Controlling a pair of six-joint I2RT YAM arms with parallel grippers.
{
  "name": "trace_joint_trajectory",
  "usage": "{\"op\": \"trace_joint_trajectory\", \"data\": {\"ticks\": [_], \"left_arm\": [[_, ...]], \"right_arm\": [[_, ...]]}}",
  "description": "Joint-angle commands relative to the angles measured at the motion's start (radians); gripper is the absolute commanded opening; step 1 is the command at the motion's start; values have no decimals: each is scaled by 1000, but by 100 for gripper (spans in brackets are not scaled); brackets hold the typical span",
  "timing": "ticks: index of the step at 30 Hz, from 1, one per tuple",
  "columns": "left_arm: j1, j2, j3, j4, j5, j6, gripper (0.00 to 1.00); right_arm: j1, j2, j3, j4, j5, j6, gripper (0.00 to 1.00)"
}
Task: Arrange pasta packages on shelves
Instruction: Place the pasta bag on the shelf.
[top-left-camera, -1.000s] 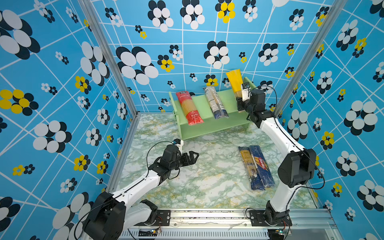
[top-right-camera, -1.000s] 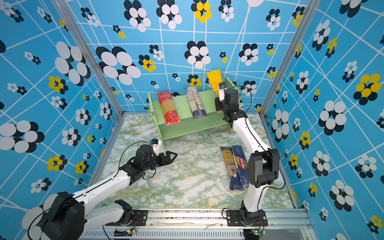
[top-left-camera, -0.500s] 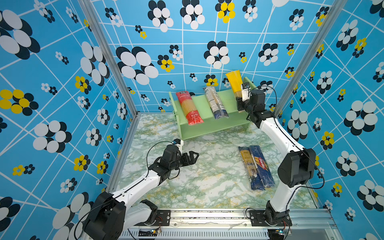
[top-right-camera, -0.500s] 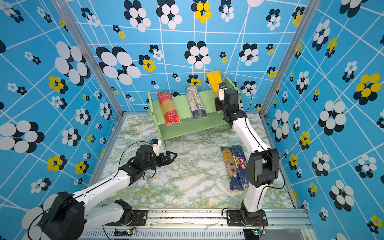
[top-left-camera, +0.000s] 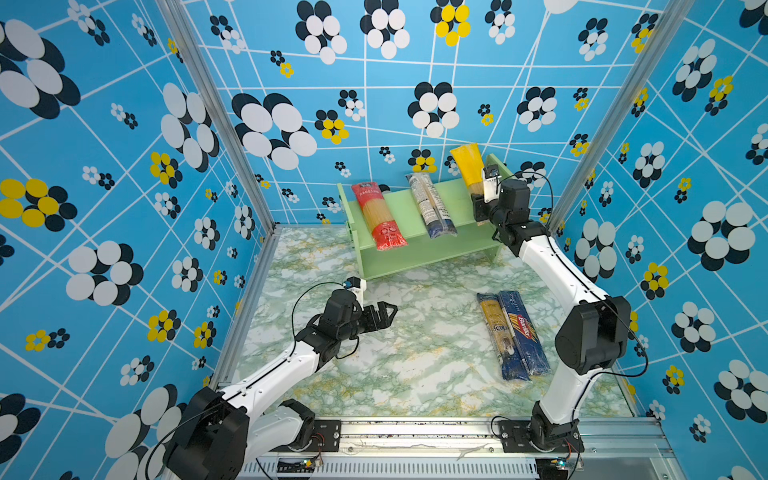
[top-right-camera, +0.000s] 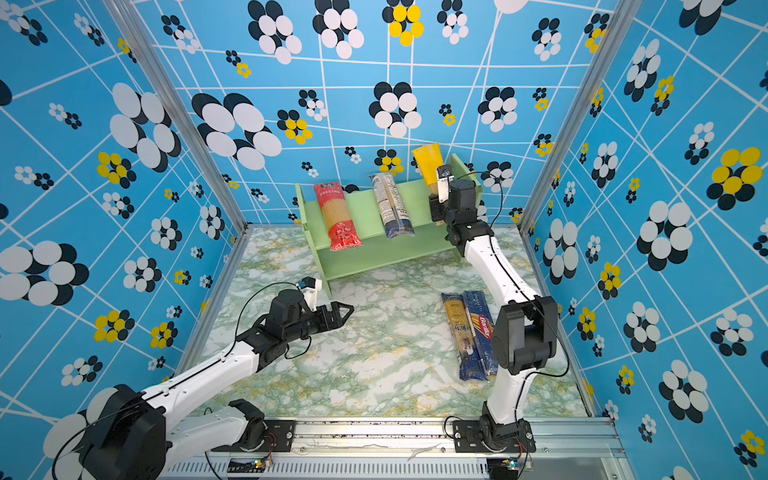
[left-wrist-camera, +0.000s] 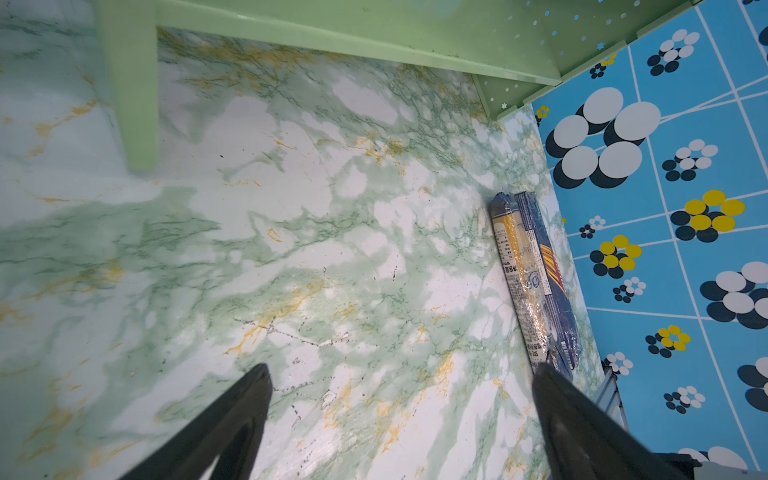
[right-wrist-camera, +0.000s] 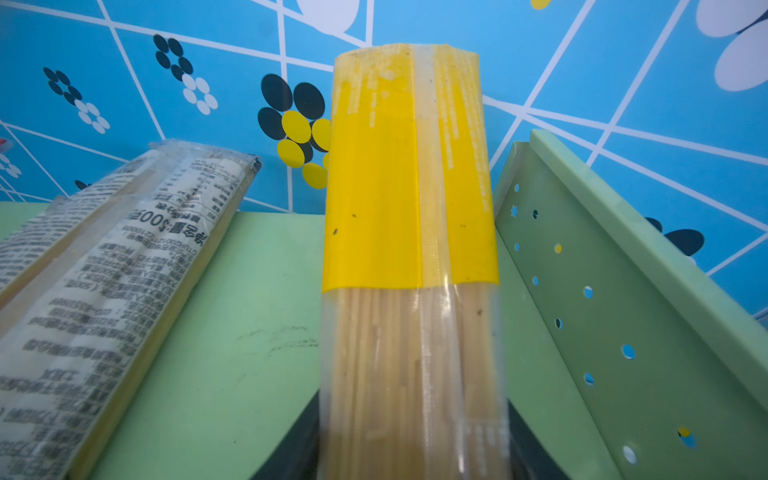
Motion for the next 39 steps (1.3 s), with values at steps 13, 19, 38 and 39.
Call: {"op": "trace_joint_trajectory", "data": {"ticks": [13,19,38,39], "left_arm": [[12,-23,-11,5,-10,3,99],[13,-23,-12,5,-10,3,99],[18,-24,2,-2,1,7,99],[18,-25,2,-2,1,7,99]], "right_arm": [[1,67,-57,-61,-13,16,55],[1,70,-59,-63,-11,17,57],[1,54,-2,-144,10,10,77],[1,50,4,-148,14,10,78]]}}
